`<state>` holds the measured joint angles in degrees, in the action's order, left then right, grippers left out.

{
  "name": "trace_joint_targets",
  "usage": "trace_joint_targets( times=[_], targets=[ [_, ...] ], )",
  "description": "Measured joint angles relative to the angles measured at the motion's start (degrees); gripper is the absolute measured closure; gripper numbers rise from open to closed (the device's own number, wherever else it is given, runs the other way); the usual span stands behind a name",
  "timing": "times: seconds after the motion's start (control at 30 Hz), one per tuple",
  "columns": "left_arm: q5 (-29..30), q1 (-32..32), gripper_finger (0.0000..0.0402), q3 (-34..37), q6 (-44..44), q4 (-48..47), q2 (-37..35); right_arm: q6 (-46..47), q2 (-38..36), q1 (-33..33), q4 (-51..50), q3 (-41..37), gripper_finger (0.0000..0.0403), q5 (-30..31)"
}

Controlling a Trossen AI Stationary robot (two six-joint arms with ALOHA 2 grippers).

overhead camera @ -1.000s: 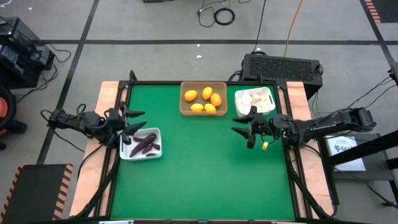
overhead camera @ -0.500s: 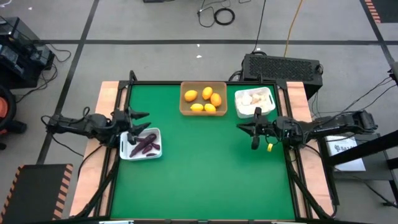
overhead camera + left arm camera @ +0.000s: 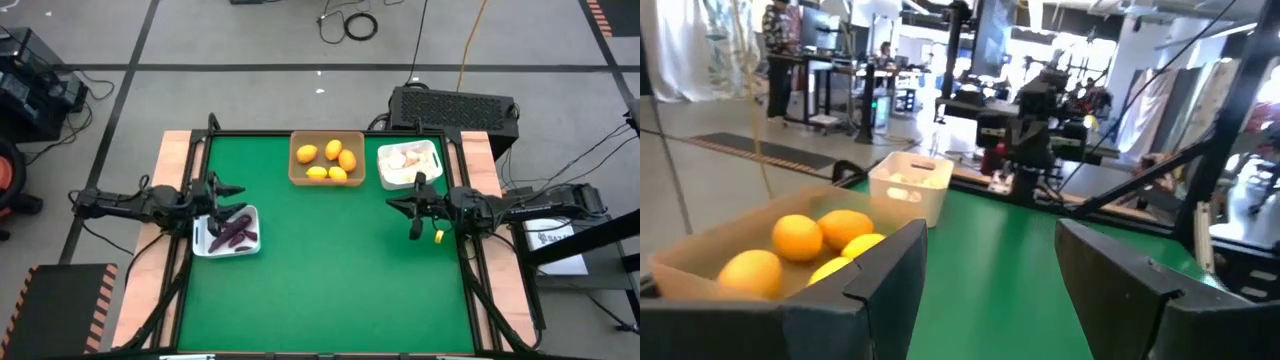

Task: Sort produce into baskets
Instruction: Return to Home Position

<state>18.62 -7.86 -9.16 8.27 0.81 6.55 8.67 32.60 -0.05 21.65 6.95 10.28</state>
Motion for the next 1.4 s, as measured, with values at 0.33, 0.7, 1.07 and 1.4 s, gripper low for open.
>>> trace_joint_targets(
  times=[0.33, 0.7, 1.07, 1.4],
  targets=[
    [-3.19, 0.07, 0.0173, 3.52, 0.46, 4.90, -0.02, 2.84, -0.26, -0.11, 3.40, -6.02, 0.0403, -1.12],
    [-3.55, 0.04, 0.0224, 5.76, 2.19, 4.89, -0.04, 0.26, -7.67, -3.54, -8.47, -6.02, 0.0403, -1.44],
    [-3.64, 0.02, 0.0283, 8.64, 4.92, 4.77, -0.04, -1.07, -18.37, -7.27, -19.56, -5.95, 0.0402, -1.75],
    [-5.87, 0.00, 0.0312, 8.76, 1.73, 3.11, 0.02, -5.42, -21.72, -8.63, -21.07, -5.49, 0.0402, -3.18]
  ],
)
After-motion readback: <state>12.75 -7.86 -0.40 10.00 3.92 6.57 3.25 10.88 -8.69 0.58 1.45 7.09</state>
